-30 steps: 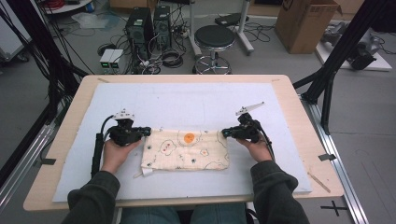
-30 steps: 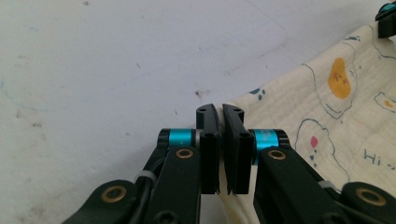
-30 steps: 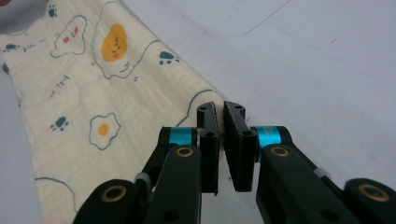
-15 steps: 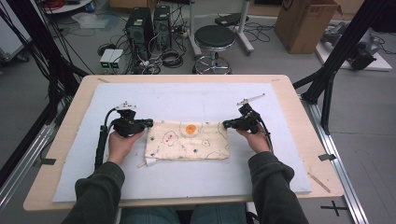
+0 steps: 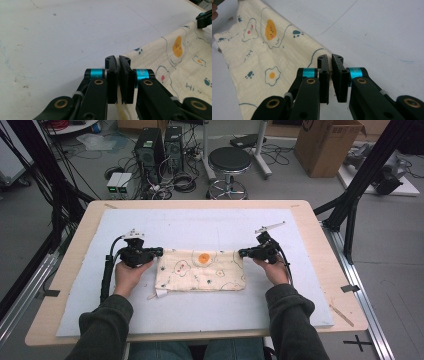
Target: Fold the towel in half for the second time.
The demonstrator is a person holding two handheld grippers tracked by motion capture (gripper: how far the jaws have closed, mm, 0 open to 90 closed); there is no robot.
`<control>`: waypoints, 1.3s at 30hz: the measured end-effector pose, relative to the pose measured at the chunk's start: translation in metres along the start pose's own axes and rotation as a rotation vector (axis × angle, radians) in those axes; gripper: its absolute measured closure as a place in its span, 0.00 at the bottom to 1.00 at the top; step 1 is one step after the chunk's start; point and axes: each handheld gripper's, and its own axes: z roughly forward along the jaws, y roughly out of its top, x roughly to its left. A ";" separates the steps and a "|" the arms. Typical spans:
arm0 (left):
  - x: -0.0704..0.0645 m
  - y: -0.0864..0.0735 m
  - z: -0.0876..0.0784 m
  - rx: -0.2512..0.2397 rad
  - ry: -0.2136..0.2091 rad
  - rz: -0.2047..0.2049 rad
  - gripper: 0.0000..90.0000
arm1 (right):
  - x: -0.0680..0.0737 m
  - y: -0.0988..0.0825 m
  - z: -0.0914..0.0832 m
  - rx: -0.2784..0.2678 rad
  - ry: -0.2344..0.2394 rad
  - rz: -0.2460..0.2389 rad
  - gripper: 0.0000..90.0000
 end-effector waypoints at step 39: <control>-0.014 -0.020 -0.027 -0.033 -0.055 0.060 0.94 | 0.025 -0.007 -0.020 -0.043 0.044 -0.077 0.94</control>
